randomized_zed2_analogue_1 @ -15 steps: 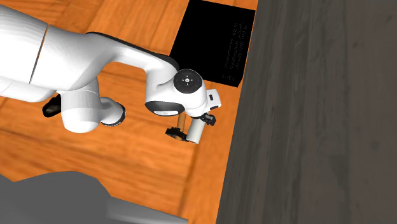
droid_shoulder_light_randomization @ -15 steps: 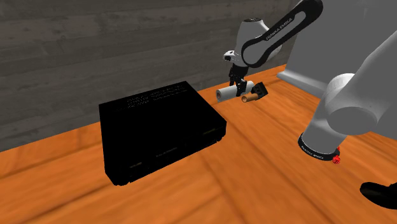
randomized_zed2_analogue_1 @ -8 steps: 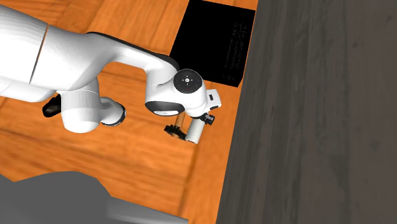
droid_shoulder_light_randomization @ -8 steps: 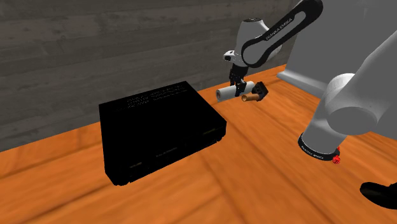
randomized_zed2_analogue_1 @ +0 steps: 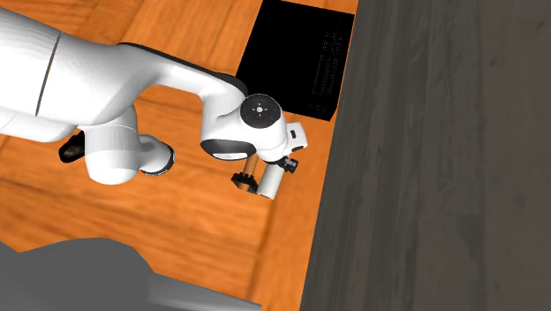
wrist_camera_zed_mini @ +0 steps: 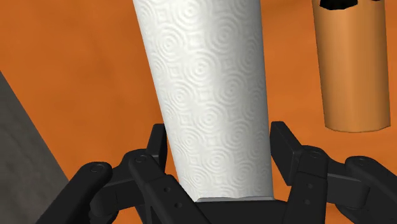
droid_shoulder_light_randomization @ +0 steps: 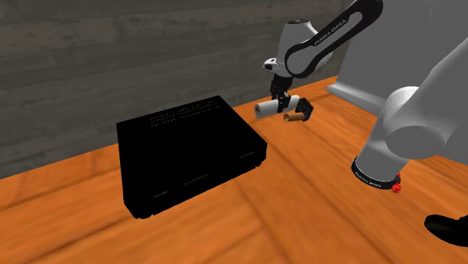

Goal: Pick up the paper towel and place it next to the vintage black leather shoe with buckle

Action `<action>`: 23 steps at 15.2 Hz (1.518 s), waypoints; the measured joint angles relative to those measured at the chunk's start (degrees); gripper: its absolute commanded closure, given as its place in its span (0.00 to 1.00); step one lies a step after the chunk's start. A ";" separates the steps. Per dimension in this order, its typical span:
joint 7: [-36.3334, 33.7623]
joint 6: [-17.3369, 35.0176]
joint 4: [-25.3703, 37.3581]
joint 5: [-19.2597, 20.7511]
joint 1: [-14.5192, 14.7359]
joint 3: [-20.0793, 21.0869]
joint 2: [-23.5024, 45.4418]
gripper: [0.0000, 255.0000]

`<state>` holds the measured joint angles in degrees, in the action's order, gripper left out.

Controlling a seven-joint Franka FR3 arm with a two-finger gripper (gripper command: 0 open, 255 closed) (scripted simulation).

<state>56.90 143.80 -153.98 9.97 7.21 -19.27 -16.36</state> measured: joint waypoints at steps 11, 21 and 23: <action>-0.48 -10.47 3.94 0.47 -0.46 1.36 -6.62 1.00; -0.67 -19.43 8.59 0.21 -0.49 2.63 -10.94 1.00; -0.59 -21.16 9.79 0.11 -0.48 2.81 -11.49 1.00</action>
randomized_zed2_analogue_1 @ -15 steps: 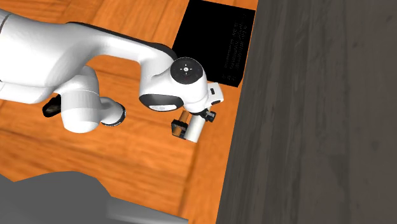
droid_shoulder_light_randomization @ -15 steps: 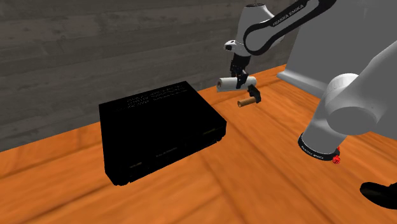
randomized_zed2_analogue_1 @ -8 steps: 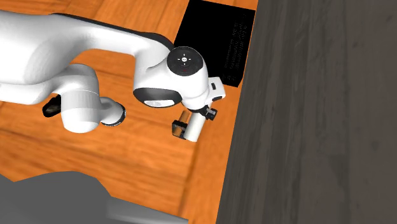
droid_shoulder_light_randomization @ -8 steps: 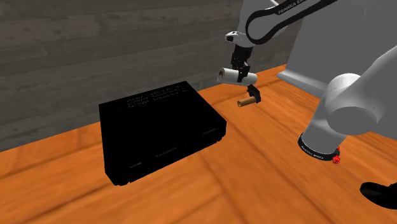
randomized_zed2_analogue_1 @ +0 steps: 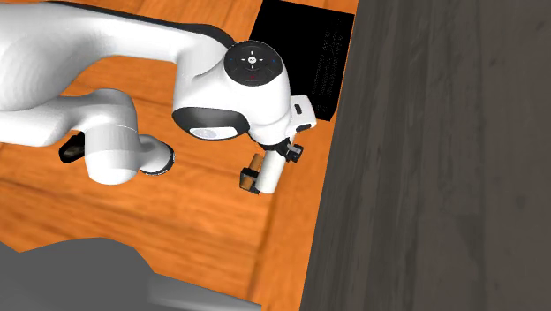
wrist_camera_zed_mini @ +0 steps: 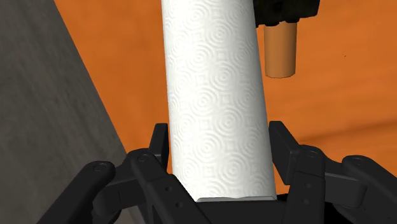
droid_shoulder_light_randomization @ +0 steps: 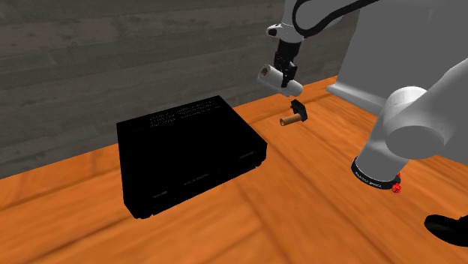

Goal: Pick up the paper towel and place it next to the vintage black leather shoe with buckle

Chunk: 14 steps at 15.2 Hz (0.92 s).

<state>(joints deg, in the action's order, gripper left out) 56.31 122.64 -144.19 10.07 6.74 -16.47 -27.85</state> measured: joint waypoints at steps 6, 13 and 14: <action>-0.95 -4.67 0.72 -0.05 -0.03 1.43 -3.82 1.00; -6.88 -10.13 -9.59 -1.23 0.42 7.54 -19.05 1.00; -7.36 -11.53 -11.23 -1.46 0.38 8.21 -22.05 1.00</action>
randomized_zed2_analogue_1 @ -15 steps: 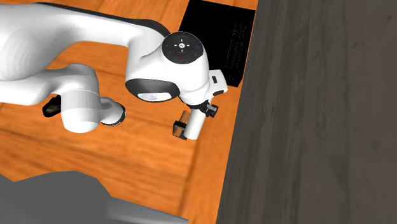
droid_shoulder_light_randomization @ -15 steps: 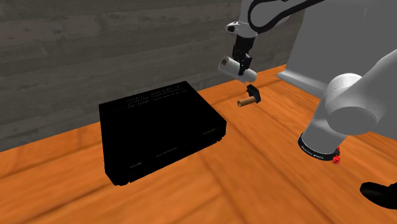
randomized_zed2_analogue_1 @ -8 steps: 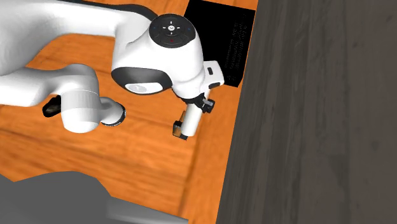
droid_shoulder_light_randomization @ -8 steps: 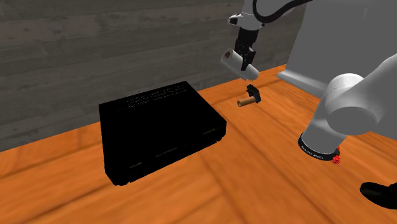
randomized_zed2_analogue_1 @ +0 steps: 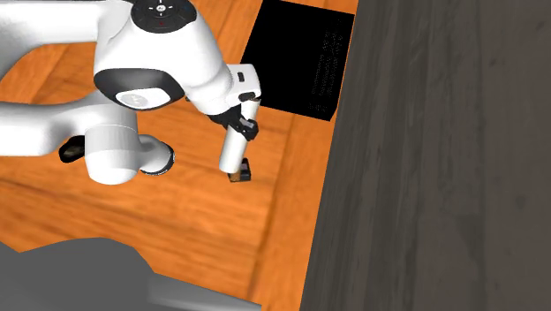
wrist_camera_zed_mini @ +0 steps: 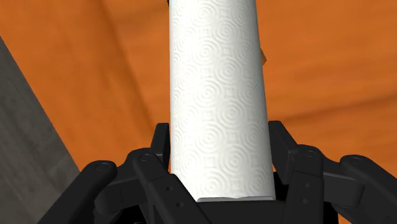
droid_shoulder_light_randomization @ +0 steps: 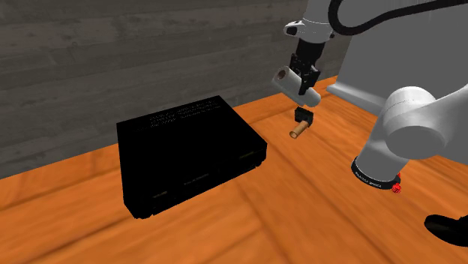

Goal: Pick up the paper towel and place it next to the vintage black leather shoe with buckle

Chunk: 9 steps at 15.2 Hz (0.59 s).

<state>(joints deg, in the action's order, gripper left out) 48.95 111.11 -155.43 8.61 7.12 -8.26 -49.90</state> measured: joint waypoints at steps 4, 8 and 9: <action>-4.03 -5.57 -4.55 -2.96 1.84 4.62 -9.86 1.00; -8.06 -11.73 -8.61 -6.80 4.54 9.32 -19.80 1.00; -9.10 -13.54 -9.12 -7.86 5.33 10.50 -22.09 1.00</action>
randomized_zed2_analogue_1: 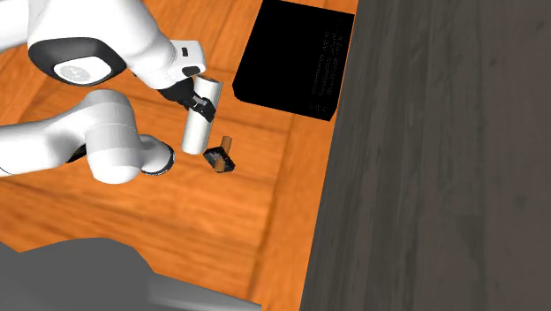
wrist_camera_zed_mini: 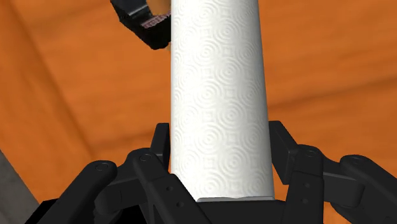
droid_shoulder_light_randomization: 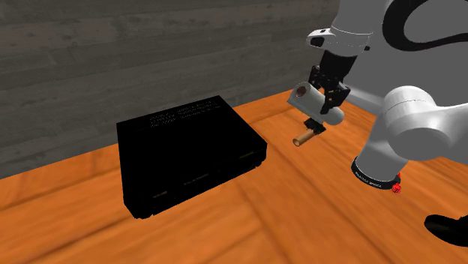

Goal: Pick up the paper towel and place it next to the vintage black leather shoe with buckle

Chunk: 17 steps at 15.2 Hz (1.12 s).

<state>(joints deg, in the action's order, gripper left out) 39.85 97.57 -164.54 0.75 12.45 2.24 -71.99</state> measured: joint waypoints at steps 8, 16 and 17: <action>-10.97 -13.38 -1.78 -11.64 8.90 12.29 -14.98 1.00; -22.71 -23.23 1.53 -25.79 16.00 26.31 -21.87 1.00; -24.14 -24.20 2.52 -27.65 16.64 27.90 -22.25 1.00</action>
<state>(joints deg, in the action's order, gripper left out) 15.71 73.37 -162.03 -26.90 29.08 30.14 -94.25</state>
